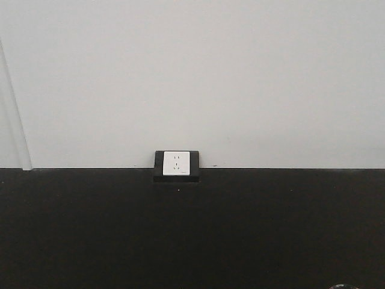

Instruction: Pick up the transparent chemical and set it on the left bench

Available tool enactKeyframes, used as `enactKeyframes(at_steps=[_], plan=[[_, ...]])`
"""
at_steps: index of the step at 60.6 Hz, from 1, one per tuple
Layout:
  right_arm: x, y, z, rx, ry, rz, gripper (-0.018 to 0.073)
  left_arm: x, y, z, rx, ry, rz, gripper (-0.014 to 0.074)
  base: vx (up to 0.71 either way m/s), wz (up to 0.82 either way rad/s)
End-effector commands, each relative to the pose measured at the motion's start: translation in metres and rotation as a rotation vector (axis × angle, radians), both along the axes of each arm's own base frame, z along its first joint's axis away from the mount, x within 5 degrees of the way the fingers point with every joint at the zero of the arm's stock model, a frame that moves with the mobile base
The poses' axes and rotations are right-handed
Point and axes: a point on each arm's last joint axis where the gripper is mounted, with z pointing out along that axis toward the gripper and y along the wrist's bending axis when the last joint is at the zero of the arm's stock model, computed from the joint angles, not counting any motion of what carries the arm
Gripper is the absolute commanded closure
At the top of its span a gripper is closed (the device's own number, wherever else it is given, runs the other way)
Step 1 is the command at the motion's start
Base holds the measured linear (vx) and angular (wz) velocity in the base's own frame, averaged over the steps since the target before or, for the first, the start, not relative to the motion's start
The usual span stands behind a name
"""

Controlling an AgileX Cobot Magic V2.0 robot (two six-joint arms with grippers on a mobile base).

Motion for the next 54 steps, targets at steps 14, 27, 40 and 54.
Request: enactKeyframes(at_steps=[14,27,40,54], plan=[[-0.001,0.001,0.011,-0.006,-0.15,0.013,0.0567,-0.001,0.0,0.003,-0.014,-0.081,-0.001,0.06,0.0,0.0],[-0.01,0.003,0.057,0.011,-0.449,0.035,0.0567,-0.001,0.0,0.003,-0.014,-0.081,-0.001,0.06,0.0,0.0],[-0.001,0.001,0.132,-0.138,-0.313,-0.002,0.0567,-0.001,0.0,0.003,-0.014,-0.081,-0.001,0.06,0.0,0.0],[0.06,0.003,0.166,-0.077,-0.126,0.01,0.0567,-0.001,0.0,0.003,-0.014,-0.081,-0.001,0.06,0.0,0.0]])
